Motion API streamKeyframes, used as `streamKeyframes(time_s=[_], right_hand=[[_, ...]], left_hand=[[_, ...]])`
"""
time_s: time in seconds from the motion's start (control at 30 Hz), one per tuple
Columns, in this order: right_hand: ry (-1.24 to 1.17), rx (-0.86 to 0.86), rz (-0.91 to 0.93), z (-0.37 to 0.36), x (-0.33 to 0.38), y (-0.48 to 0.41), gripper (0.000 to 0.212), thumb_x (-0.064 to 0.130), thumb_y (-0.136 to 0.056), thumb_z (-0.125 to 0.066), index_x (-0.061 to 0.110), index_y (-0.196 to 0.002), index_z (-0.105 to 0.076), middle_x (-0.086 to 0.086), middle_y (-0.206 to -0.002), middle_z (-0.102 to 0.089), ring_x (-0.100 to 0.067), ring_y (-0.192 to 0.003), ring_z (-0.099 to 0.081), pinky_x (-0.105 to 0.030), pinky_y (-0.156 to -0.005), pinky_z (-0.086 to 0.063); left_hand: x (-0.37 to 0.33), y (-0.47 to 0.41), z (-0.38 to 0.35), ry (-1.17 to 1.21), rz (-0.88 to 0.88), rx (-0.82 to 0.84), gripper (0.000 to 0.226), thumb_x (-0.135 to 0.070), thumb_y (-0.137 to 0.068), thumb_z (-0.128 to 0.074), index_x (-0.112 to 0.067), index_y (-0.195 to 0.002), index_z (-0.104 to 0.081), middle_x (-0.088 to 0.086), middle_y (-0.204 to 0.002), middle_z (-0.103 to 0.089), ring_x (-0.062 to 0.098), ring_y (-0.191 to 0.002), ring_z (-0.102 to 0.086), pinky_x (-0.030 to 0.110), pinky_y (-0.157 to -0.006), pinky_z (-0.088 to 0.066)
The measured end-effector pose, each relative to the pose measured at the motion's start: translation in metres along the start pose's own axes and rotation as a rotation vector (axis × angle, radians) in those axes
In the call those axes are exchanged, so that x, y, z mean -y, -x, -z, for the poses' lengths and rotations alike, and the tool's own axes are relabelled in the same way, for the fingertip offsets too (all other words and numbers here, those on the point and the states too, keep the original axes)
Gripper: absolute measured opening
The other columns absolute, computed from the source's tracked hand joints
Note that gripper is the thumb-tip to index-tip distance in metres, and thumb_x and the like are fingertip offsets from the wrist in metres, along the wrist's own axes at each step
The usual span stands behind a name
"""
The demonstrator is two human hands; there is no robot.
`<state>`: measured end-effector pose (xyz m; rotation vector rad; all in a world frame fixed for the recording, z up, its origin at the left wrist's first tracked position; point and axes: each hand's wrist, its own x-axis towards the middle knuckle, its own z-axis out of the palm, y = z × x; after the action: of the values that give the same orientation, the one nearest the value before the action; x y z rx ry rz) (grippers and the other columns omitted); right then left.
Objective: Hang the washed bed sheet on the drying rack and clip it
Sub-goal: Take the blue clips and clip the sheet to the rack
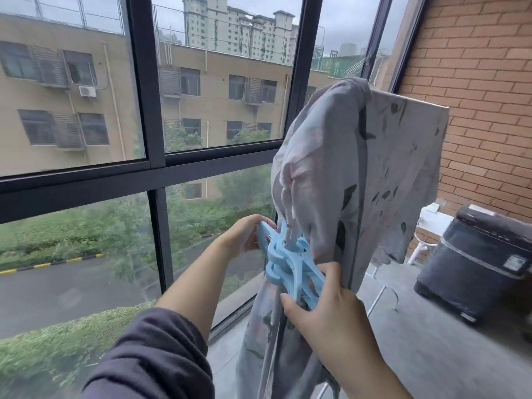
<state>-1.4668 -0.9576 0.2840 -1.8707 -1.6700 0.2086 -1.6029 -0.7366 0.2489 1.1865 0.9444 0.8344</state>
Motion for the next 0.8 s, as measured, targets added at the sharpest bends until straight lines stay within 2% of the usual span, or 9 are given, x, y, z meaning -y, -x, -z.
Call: streamKeyframes(time_s=[0.27,0.37,0.47,0.6,0.67,0.8], right_hand=[[-0.012,-0.022,0.024,-0.003,0.004,0.0,0.041,0.054,-0.082,-0.055,0.031,-0.1,-0.027,0.009,-0.083,-0.058,-0.019,-0.086,-0.062,-0.028,-0.066,-0.044],[-0.02,-0.023,0.034,-0.005,0.003,0.001,0.038,0.052,-0.083,-0.055,0.032,-0.099,-0.027,0.009,-0.082,-0.059,-0.019,-0.084,-0.062,-0.027,-0.063,-0.042],[-0.02,-0.035,0.038,-0.006,0.004,0.002,0.037,0.051,-0.083,-0.056,0.031,-0.099,-0.027,0.007,-0.084,-0.061,-0.02,-0.083,-0.062,-0.027,-0.061,-0.038],[-0.02,-0.023,0.033,-0.004,0.005,0.003,0.037,0.049,-0.085,-0.056,0.03,-0.1,-0.029,0.005,-0.086,-0.063,-0.021,-0.083,-0.062,-0.029,-0.062,-0.042],[-0.016,-0.022,0.037,-0.004,0.005,0.005,0.036,0.048,-0.085,-0.055,0.029,-0.102,-0.03,0.003,-0.089,-0.064,-0.022,-0.084,-0.062,-0.03,-0.063,-0.043],[-0.014,-0.003,0.044,-0.005,0.004,0.009,0.033,0.044,-0.089,-0.052,0.026,-0.108,-0.032,0.0,-0.093,-0.066,-0.025,-0.087,-0.062,-0.032,-0.067,-0.044]], left_hand=[[-0.002,-0.006,0.003,-0.013,-0.016,0.106,0.036,-0.017,-0.091,-0.03,-0.009,-0.094,-0.065,0.009,-0.086,-0.067,0.022,-0.073,-0.062,0.03,-0.061,-0.049],[-0.002,-0.01,-0.002,0.031,-0.005,0.152,0.037,-0.016,-0.089,-0.031,-0.009,-0.086,-0.068,0.007,-0.078,-0.068,0.02,-0.066,-0.061,0.028,-0.06,-0.048],[-0.001,-0.01,-0.009,0.056,-0.002,0.173,0.042,-0.015,-0.085,-0.034,-0.016,-0.067,-0.073,0.003,-0.069,-0.066,0.018,-0.061,-0.056,0.028,-0.061,-0.042],[0.001,-0.011,-0.014,0.058,-0.028,0.112,0.039,-0.014,-0.079,-0.038,-0.014,-0.055,-0.069,0.008,-0.069,-0.064,0.025,-0.066,-0.054,0.032,-0.067,-0.041],[0.002,-0.012,-0.017,0.087,-0.035,0.056,0.042,-0.012,-0.08,-0.037,-0.012,-0.051,-0.067,0.009,-0.063,-0.063,0.025,-0.062,-0.053,0.032,-0.066,-0.041],[0.004,-0.016,-0.02,0.128,-0.062,-0.088,0.034,-0.016,-0.083,-0.036,-0.006,-0.058,-0.058,0.009,-0.054,-0.058,0.026,-0.055,-0.047,0.031,-0.06,-0.039]])
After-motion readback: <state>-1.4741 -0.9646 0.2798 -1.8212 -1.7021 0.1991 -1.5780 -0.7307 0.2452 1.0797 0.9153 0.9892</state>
